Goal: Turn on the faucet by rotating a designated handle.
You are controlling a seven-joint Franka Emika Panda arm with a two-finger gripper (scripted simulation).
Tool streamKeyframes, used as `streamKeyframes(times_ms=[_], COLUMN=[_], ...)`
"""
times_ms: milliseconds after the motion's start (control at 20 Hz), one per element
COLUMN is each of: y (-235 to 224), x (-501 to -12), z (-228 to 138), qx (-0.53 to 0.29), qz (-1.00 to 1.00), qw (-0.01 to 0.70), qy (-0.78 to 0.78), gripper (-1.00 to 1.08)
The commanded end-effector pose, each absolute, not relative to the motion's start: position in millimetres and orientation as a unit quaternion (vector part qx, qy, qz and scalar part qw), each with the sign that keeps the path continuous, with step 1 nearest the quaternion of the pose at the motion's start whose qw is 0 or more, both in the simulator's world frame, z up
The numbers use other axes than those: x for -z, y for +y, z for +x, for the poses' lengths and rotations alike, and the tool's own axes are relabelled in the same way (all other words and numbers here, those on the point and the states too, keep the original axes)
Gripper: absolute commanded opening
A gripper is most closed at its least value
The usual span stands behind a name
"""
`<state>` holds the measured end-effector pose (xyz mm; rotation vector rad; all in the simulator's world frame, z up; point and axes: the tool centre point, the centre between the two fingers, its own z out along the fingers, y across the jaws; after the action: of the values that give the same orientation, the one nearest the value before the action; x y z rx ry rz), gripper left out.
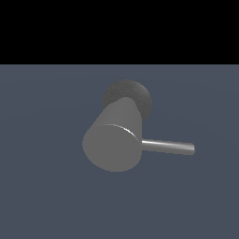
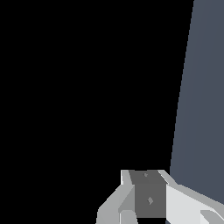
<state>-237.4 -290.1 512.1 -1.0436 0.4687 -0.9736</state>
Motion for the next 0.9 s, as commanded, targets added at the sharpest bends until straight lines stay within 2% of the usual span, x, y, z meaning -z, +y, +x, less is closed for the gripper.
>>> streamKeyframes(times_ms=[0, 450, 850], y=[-307.3, -348.7, -351.8], x=[-492.6, -403.4, -305.7], z=[-236.2, -227.6, -215.4], qx=[0.448, 0.438, 0.392], qz=[-0.432, -0.287, -0.169], qw=[0.745, 0.778, 0.783], qy=[0.241, 0.349, 0.452], gripper=[-1.0, -1.0, -1.0])
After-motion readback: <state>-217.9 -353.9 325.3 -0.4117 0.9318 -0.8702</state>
